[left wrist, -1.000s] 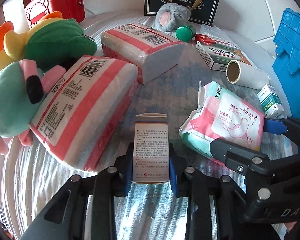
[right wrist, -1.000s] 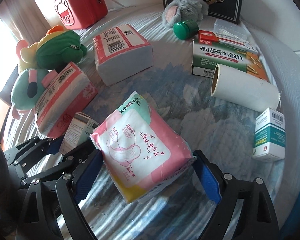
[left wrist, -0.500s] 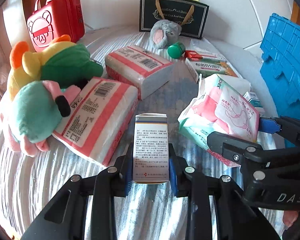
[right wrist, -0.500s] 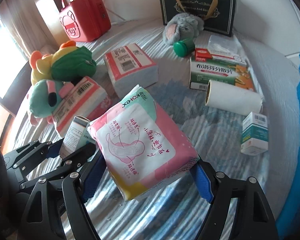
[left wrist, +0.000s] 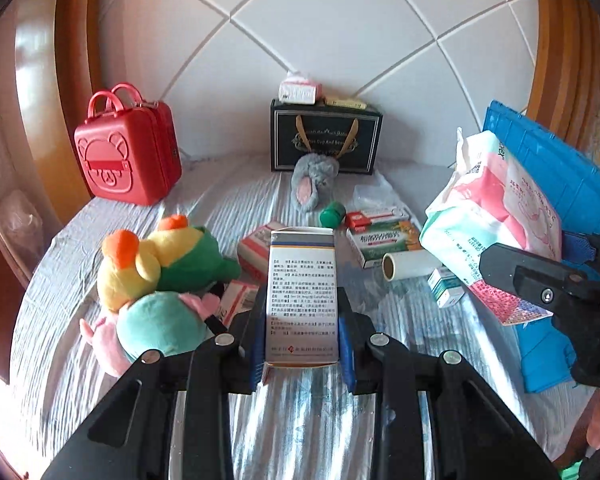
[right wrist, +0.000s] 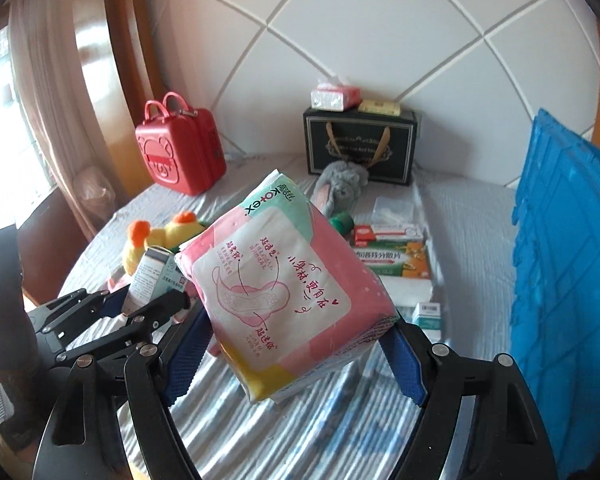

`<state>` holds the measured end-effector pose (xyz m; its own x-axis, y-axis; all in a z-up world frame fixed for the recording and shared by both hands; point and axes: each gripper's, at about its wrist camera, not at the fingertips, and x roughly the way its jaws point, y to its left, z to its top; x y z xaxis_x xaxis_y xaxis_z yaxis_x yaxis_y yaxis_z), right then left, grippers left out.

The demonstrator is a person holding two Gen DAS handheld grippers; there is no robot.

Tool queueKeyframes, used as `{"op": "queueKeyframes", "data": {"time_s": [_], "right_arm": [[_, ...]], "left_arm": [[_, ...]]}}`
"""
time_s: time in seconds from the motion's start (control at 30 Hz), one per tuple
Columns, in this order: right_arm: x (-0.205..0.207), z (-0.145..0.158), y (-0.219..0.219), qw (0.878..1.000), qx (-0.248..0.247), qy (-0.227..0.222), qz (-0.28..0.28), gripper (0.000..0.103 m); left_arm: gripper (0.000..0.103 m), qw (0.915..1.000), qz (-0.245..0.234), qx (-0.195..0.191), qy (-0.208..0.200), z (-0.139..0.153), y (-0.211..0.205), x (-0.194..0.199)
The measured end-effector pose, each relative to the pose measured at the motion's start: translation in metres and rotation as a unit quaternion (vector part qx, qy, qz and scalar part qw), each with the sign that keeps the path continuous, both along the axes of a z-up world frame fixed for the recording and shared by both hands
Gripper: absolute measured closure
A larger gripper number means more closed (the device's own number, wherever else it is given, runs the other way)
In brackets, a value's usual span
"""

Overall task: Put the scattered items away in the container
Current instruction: 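Lift and carry the medicine box and Kotex pack over the blue crate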

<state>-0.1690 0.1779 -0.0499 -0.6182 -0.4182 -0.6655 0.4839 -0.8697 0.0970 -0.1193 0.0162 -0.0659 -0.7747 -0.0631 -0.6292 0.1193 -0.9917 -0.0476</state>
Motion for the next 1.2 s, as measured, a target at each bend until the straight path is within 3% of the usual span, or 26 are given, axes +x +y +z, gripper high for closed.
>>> {"op": "queueKeyframes", "data": {"time_s": [0.17, 0.33, 0.57, 0.73, 0.9, 1.0, 1.2], "right_arm": [[0.033, 0.053, 0.034, 0.997, -0.012, 0.061, -0.045, 0.023], [0.059, 0.093, 0.089, 0.990, -0.003, 0.103, -0.101, 0.023], [0.084, 0.123, 0.193, 0.967, 0.009, 0.151, -0.204, 0.023], [0.094, 0.133, 0.284, 0.955, 0.020, 0.156, -0.253, 0.023], [0.089, 0.129, 0.371, 0.952, 0.028, 0.140, -0.271, 0.023], [0.084, 0.118, 0.416, 0.952, 0.024, 0.126, -0.278, 0.023], [0.075, 0.092, 0.465, 0.960, 0.016, 0.091, -0.264, 0.023]], "left_arm": [[0.074, 0.9977, -0.045, 0.006, 0.051, 0.044, 0.027, 0.009], [0.074, 0.9908, -0.106, 0.018, 0.082, 0.078, 0.080, 0.008], [0.074, 0.9720, -0.198, 0.024, 0.124, 0.119, 0.189, 0.009], [0.074, 0.9599, -0.242, 0.027, 0.139, 0.136, 0.281, 0.007], [0.074, 0.9557, -0.271, 0.022, 0.113, 0.133, 0.372, -0.009], [0.074, 0.9570, -0.282, 0.009, 0.067, 0.117, 0.416, -0.022], [0.074, 0.9618, -0.272, -0.025, -0.016, 0.083, 0.462, -0.034]]}}
